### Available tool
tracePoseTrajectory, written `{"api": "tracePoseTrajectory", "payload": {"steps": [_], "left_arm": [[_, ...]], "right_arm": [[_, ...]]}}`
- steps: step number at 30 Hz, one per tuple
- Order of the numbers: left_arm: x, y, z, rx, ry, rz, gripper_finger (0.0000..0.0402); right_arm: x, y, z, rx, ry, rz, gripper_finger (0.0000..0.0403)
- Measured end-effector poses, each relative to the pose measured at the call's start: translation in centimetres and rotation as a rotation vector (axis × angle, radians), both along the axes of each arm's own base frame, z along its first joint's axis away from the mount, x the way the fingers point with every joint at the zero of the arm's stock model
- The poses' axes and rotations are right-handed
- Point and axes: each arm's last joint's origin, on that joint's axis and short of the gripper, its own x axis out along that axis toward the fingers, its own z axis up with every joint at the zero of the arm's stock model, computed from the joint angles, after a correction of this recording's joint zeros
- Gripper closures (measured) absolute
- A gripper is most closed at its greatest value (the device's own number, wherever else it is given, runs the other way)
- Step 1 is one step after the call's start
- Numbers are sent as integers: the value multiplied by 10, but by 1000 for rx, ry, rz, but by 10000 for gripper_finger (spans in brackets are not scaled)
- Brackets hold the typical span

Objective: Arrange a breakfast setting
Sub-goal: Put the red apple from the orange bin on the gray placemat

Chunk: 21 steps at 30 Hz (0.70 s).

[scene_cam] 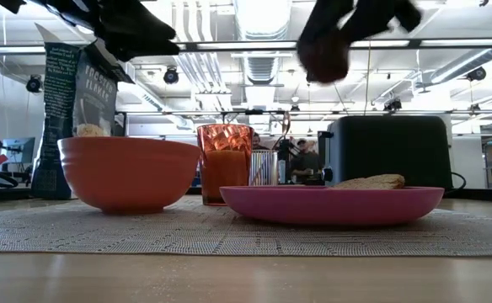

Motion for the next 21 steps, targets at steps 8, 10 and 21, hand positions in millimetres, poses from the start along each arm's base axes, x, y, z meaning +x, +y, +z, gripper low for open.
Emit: {"api": "tracePoseTrajectory", "payload": {"steps": [8, 10, 21], "left_arm": [[-16, 4, 14, -64, -53, 26, 178], [-19, 5, 16, -68, -66, 27, 178], [-27, 7, 23, -69, -96, 25, 178]], "right_arm": [[40, -50, -36, -16, 120, -142, 165], [50, -58, -47, -14, 134, -160, 164], [89, -88, -101, 75, 174, -172, 163]]}}
